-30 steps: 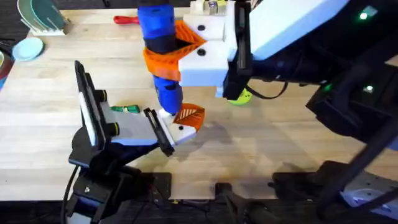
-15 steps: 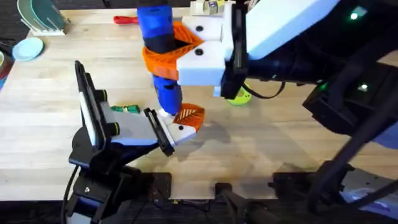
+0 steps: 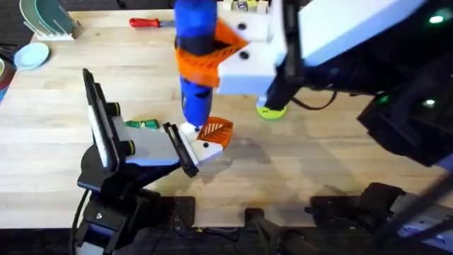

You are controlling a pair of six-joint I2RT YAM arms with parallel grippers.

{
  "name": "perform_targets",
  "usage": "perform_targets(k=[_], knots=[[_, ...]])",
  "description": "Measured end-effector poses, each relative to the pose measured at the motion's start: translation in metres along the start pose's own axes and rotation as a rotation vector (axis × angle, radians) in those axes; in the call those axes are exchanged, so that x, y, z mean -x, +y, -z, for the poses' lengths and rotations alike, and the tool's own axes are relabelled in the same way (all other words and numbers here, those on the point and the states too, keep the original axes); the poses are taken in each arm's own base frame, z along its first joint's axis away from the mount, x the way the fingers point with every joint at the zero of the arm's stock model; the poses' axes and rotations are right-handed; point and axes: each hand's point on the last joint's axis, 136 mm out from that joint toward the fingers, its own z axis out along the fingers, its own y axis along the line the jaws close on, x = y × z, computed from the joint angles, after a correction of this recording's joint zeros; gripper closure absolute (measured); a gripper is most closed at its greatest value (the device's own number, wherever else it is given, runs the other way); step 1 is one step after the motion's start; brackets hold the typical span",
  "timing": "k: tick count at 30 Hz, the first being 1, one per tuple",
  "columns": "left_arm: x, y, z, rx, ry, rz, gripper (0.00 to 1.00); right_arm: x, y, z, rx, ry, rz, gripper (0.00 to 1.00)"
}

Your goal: Pick up the gripper from the table and insert it into the empty holder that is missing its gripper. Then pick up a screw, insert it into the mounting hole, and use the screwdriver to tighten it. Finally, clean up the table by picking up the vegetable and placing it into the bucket.

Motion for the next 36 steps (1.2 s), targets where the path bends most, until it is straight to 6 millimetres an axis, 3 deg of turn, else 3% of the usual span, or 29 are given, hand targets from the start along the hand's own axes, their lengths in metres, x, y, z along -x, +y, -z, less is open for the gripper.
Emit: perform_targets(k=[4, 5, 7, 13, 17, 22, 28, 32, 36], knots=[[-0.003, 0.0, 0.0, -0.001, 0.009, 0.01, 0.993, 0.038, -0.009, 0.018, -0.078, -0.1, 0.092, 0.975], [-0.003, 0.0, 0.0, -0.001, 0.009, 0.01, 0.993, 0.043, -0.011, 0.021, -0.096, -0.112, 0.096, 0.917], [-0.003, 0.0, 0.0, -0.001, 0.009, 0.01, 0.993, 0.047, -0.016, 0.023, -0.129, -0.122, 0.109, 0.979], [-0.003, 0.0, 0.0, -0.001, 0.009, 0.01, 0.993, 0.024, -0.034, 0.019, -0.171, -0.058, 0.058, 0.987], [-0.003, 0.0, 0.0, -0.001, 0.009, 0.01, 0.993, 0.013, -0.061, 0.032, -0.27, -0.007, 0.068, 0.987], [-0.003, 0.0, 0.0, -0.001, 0.009, 0.01, 0.993, -0.046, -0.122, 0.075, -0.554, 0.256, 0.093, 0.987], [-0.003, 0.0, 0.0, -0.001, 0.009, 0.01, 0.993, -0.135, -0.2, 0.165, -0.942, 0.781, 0.278, 0.987], [-0.003, 0.0, 0.0, -0.001, 0.009, 0.01, 0.993, -0.179, -0.227, 0.208, -1.004, 1.121, 0.44, 0.987], [-0.003, 0.0, 0.0, -0.001, 0.009, 0.01, 0.993, -0.227, -0.235, 0.233, -0.91, 1.405, 0.535, 0.987]])
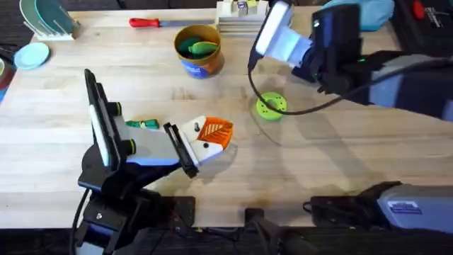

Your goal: Pick up the gripper from the table and insert it into the empty holder that is missing its gripper. Then pick up a screw, insert it into the mounting hole, and use the screwdriver to tighten it. Finally, clean up the table by picking up the vegetable and placing it into the bucket.

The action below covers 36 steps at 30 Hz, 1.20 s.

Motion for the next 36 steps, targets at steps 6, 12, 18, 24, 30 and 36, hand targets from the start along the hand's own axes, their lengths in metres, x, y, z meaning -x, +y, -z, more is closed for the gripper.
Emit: perform_targets(k=[6, 12, 18, 24, 30, 36], knots=[[0.0, 0.0, 0.0, 0.0, 0.0, 0.0, 0.993, -0.025, 0.045, -0.034, 0.097, 0.119, 0.222, 0.987], [0.0, 0.0, 0.0, 0.0, 0.0, 0.0, 0.993, -0.033, 0.055, -0.042, 0.118, 0.154, 0.269, 0.982], [0.0, 0.0, 0.0, 0.0, 0.0, 0.0, 0.993, -0.027, 0.048, -0.041, 0.104, 0.154, 0.205, 0.238], [0.0, 0.0, 0.0, 0.0, 0.0, -0.004, 0.94, -0.026, 0.042, -0.039, 0.087, 0.167, 0.089, 0.108], [0.0, 0.0, 0.0, 0.0, 0.0, 0.0, 0.049, -0.026, 0.05, -0.024, 0.123, 0.177, -0.029, 0.105], [0.0, 0.0, 0.0, 0.0, 0.0, 0.0, 0.008, -0.019, 0.032, 0.0, 0.096, 0.138, -0.215, 0.104]])
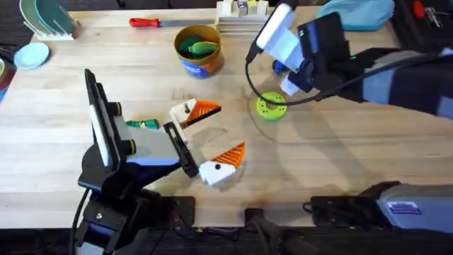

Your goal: Pick up the gripper from the table and insert it into the empty holder that is missing its gripper. Then pick up a screw, insert it into the mounting hole, and use the screwdriver to tighten it. Finally, clean up the table by picking up the vegetable and placing it into the bucket.

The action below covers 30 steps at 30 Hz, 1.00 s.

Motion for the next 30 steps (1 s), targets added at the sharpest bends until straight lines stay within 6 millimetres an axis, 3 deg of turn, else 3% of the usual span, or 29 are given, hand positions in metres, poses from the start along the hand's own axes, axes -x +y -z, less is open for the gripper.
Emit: perform_targets(k=[5, 9, 14, 19, 22, 30], knots=[[0.0, 0.005, 0.0, 0.028, -0.002, 0.005, 0.008, 0.015, -0.028, 0.029, -0.052, -0.093, -0.186, 0.102], [0.002, 0.019, 0.003, 0.123, 0.002, 0.139, 0.008, 0.02, -0.04, 0.043, -0.071, -0.135, -0.265, 0.103], [0.014, 0.037, 0.017, 0.295, 0.039, 0.357, 0.008, 0.026, -0.039, 0.049, -0.041, -0.174, -0.297, 0.103], [0.05, 0.05, 0.036, 0.463, 0.078, 0.473, 0.008, 0.037, -0.029, 0.05, 0.029, -0.225, -0.298, 0.1], [0.054, 0.058, 0.046, 0.57, 0.194, 0.544, 0.007, 0.042, -0.024, 0.052, 0.058, -0.247, -0.302, 0.1], [0.035, 0.091, 0.077, 0.89, 0.646, 0.682, 0.009, 0.045, -0.021, 0.053, 0.086, -0.263, -0.311, 0.1]])
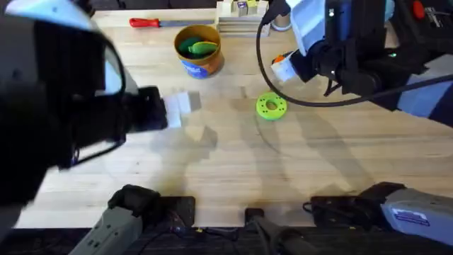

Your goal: Pick up the gripper from the table and insert it into the empty holder that is missing its gripper. Then pick up a screw, insert it into the mounting hole, and use the screwdriver to tighten it. Finally, clean up the table by picking up the vegetable and placing it into the bucket.

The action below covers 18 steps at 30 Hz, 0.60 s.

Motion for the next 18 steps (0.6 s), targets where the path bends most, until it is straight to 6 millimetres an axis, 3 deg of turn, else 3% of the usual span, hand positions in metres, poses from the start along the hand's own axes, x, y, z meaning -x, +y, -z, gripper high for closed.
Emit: perform_targets(k=[4, 9, 18], knots=[[0.022, 0.002, -0.015, 0.069, 0.063, 0.02, 0.01, 0.0, 0.001, 0.0, 0.004, -0.001, 0.0, 0.098], [0.02, 0.009, -0.036, 0.114, 0.17, 0.127, 0.01, 0.0, 0.001, 0.0, 0.007, -0.003, 0.0, 0.098], [-0.009, 0.109, -0.056, 0.417, 0.363, 0.79, 0.01, 0.0, 0.001, 0.0, 0.008, -0.001, 0.0, 0.098]])
